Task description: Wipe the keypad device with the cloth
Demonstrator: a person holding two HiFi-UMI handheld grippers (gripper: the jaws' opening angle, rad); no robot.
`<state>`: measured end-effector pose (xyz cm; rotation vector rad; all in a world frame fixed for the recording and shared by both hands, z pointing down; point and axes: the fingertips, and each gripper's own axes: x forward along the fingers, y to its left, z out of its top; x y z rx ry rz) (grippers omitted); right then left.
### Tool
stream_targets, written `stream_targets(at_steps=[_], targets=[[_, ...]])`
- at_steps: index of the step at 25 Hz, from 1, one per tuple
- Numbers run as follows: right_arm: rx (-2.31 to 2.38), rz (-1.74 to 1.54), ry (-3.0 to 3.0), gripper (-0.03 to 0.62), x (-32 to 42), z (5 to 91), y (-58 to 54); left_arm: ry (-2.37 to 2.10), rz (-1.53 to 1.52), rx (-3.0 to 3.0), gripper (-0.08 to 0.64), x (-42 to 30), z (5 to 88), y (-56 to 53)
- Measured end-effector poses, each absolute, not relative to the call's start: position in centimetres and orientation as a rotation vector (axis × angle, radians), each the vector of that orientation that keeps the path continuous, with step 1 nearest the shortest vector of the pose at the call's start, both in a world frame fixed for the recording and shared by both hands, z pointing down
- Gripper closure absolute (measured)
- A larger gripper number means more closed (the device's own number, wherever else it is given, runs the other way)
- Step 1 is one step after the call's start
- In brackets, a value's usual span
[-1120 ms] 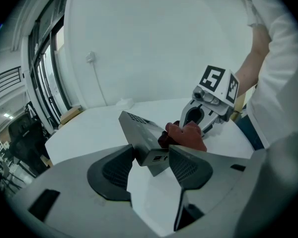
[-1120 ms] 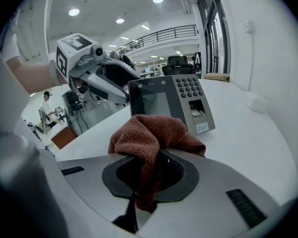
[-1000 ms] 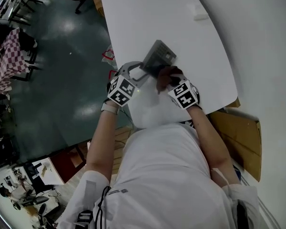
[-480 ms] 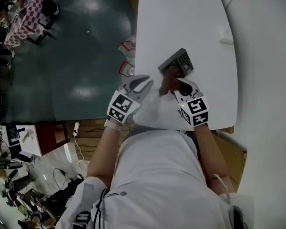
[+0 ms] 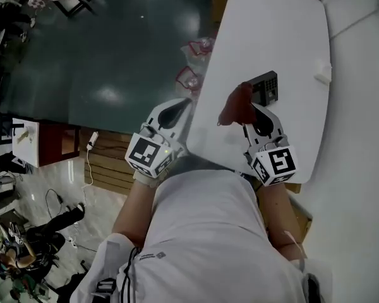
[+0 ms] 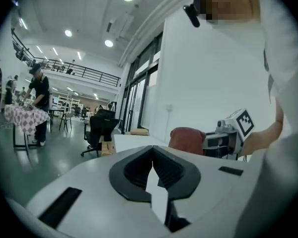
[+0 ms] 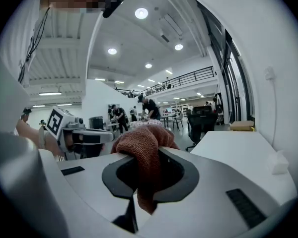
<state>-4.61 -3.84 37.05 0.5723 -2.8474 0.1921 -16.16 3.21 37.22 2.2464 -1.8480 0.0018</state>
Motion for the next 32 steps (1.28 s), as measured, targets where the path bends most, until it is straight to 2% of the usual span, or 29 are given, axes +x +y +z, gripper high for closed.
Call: stream_targets(at_steps=[18,32], targets=[[0.488,0.092,-2.925,0.538,-9.6,33.3,1.7,-1.893,-0.115,2.261,0.548,-19.2,33.8,8.3],[0.504,0.064,-2.892,0.540,-9.2,34.0,2.9,-1.840,-0.080,2.312,0.548,-17.7,34.2,8.5]])
